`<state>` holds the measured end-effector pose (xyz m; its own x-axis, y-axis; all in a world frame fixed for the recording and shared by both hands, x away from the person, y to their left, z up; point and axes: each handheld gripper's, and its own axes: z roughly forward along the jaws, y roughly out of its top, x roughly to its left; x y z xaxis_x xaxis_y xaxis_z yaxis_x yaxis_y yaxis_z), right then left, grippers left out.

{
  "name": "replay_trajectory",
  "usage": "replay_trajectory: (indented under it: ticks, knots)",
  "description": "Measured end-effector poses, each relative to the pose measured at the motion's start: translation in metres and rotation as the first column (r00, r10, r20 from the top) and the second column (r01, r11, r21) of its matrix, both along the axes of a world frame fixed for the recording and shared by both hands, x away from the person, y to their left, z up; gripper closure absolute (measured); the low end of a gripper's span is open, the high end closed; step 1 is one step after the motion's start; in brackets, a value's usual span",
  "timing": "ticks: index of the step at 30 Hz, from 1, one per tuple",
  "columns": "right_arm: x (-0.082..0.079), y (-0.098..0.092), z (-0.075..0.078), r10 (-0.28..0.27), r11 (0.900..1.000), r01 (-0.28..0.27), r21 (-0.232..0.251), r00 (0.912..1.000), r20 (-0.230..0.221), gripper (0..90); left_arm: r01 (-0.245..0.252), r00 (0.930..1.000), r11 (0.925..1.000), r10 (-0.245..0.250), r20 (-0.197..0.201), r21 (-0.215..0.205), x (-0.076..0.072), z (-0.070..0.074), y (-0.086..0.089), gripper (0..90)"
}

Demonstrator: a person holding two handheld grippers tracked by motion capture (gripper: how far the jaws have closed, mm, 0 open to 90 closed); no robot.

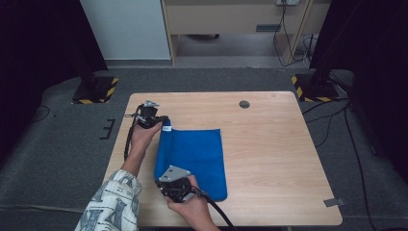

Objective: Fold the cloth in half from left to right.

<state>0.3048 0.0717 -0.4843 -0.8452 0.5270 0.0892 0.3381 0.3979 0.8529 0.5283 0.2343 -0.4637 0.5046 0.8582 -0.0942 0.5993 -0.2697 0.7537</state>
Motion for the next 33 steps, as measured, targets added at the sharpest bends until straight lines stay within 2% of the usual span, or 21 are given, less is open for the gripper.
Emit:
replay_trajectory:
  ticks: [1, 2, 4, 7, 8, 12, 15, 19, 23, 30, 33]
  knots:
    - [-0.001, -0.012, -0.001, -0.011, 1.000, 0.011, 0.000, 0.9999, 0.001, 87.6, 0.003, 1.0000, 1.0000, -0.003, -0.001, 0.002, 0.000, -0.001, -0.006, 89.0]
    - [-0.001, -0.017, -0.002, -0.017, 1.000, 0.017, -0.001, 0.9999, -0.002, 87.6, 0.017, 0.9998, 0.9998, -0.017, -0.002, 0.005, 0.001, -0.001, -0.018, 89.0]
    - [-0.001, -0.022, -0.003, -0.025, 1.000, 0.025, -0.001, 0.9997, -0.003, 87.6, 0.025, 0.9997, 0.9997, -0.025, -0.001, 0.008, 0.001, -0.001, -0.024, 88.9]
    - [-0.002, -0.039, -0.007, -0.043, 0.999, 0.043, -0.002, 0.9990, -0.010, 87.6, 0.047, 0.9989, 0.9989, -0.047, 0.001, 0.002, 0.003, 0.000, -0.046, 88.9]
    - [-0.002, -0.039, -0.007, -0.043, 0.999, 0.043, -0.002, 0.9990, -0.010, 87.6, 0.047, 0.9989, 0.9989, -0.047, 0.001, 0.002, 0.003, 0.000, -0.046, 88.9]
    - [-0.003, -0.057, -0.009, -0.065, 0.998, 0.065, -0.001, 0.9977, -0.018, 87.8, 0.056, 0.9984, 0.9983, -0.056, -0.007, 0.015, 0.006, -0.002, -0.064, 88.9]
    - [-0.005, -0.068, -0.012, -0.081, 0.997, 0.081, 0.000, 0.9962, -0.031, 87.8, 0.063, 0.9979, 0.9980, -0.063, -0.016, -0.007, 0.007, -0.005, -0.071, 88.9]
    - [-0.005, -0.078, -0.017, -0.101, 0.995, 0.101, 0.002, 0.9940, -0.043, 87.8, 0.073, 0.9971, 0.9973, -0.073, -0.022, 0.007, 0.007, -0.009, -0.081, 88.9]
    - [-0.005, -0.086, -0.020, -0.111, 0.994, 0.112, 0.009, 0.9925, -0.050, 87.8, 0.081, 0.9964, 0.9967, -0.081, -0.025, -0.006, 0.009, -0.013, -0.086, 88.9]
    - [-0.003, -0.097, -0.018, -0.125, 0.992, 0.125, -0.001, 0.9912, -0.045, 87.7, 0.098, 0.9951, 0.9949, -0.098, -0.015, -0.023, 0.008, -0.013, -0.093, 88.9]
    - [-0.004, -0.101, -0.019, -0.126, 0.992, 0.125, -0.008, 0.9908, -0.051, 87.6, 0.095, 0.9951, 0.9951, -0.096, -0.022, -0.026, 0.007, -0.013, -0.098, 88.9]
